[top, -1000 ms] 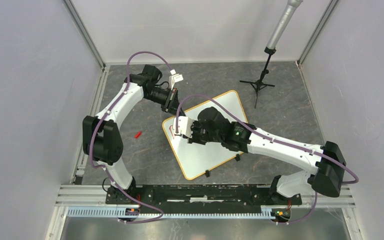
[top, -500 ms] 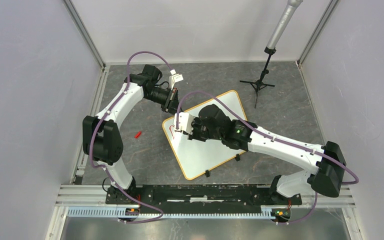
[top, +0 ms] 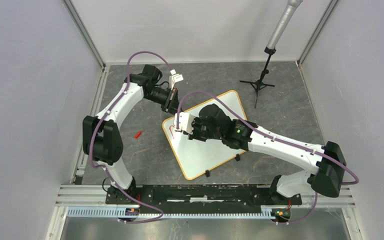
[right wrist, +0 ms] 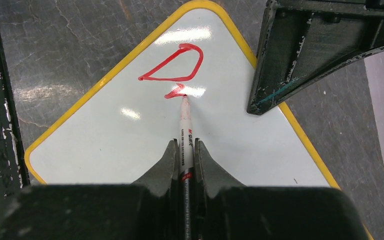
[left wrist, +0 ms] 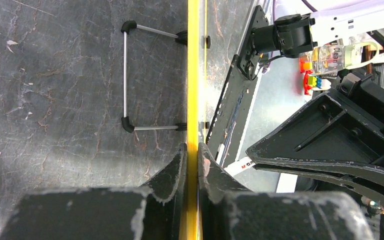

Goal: Write a sentence on the whiteboard

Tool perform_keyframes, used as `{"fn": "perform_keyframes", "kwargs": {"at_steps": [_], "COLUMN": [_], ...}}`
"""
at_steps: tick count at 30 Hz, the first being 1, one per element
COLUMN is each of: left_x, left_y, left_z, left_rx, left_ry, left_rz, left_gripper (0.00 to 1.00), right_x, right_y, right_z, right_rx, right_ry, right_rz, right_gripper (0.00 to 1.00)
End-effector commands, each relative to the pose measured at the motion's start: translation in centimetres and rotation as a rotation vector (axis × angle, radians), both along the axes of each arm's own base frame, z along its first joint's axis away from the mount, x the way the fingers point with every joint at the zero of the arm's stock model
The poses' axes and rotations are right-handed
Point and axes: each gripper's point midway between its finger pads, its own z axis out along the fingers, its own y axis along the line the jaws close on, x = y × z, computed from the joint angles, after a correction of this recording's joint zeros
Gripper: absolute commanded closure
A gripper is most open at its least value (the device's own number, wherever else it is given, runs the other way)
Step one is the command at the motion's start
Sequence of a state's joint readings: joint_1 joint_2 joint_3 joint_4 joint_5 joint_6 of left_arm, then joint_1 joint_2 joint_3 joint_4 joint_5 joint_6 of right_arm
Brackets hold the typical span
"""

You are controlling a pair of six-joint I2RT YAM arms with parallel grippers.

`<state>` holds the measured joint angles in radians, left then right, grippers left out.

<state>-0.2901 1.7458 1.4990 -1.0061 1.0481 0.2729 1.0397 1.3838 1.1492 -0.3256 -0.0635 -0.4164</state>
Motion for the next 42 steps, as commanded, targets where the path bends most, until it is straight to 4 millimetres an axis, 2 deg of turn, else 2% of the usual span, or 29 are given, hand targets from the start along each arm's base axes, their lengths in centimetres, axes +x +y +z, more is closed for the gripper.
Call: {"fn": "perform_keyframes", "kwargs": {"at_steps": [1, 8, 12, 17, 26, 36, 42], "left_x": [-1.3, -1.3, -1.3, -1.3, -1.3, -1.2, -1.3], "left_y": [-0.8, -0.8, -0.8, -0.9, -0.8, -0.8, -0.8], "left_z": [-1.0, -1.1, -1.0, -1.1, -1.0, -1.1, -1.1], "left_rx": [0.036, 0.036, 0.035, 0.034, 0.034, 0.036, 0.037], "left_ry": [-0.003, 0.000, -0.001, 0.001, -0.002, -0.002, -0.003], "left_rz": [-0.064, -0.064, -0.065, -0.066, -0.067, -0.065, -0.067], "left_gripper": [0.97, 0.98, 0.98, 0.98, 0.98, 0.98, 0.98], "right_x": [0.2, 0.7, 1.4, 2.1, 2.2, 1.2, 0.7], "right_y": [-0.5, -1.9, -2.3, -1.7, -0.2, 0.6, 0.0], "right_z": [1.2, 0.5, 0.8, 2.0, 2.5, 1.7, 0.9], "right_rx": [0.011, -0.021, -0.019, 0.013, 0.048, 0.040, 0.029], "right_ry": [-0.028, -0.039, -0.046, -0.056, -0.035, -0.006, 0.002], "right_rz": [-0.008, -0.035, -0.058, -0.067, -0.051, -0.012, -0.014], "right_gripper": [1.00, 1.00, 1.00, 1.00, 1.00, 1.00, 1.00]}}
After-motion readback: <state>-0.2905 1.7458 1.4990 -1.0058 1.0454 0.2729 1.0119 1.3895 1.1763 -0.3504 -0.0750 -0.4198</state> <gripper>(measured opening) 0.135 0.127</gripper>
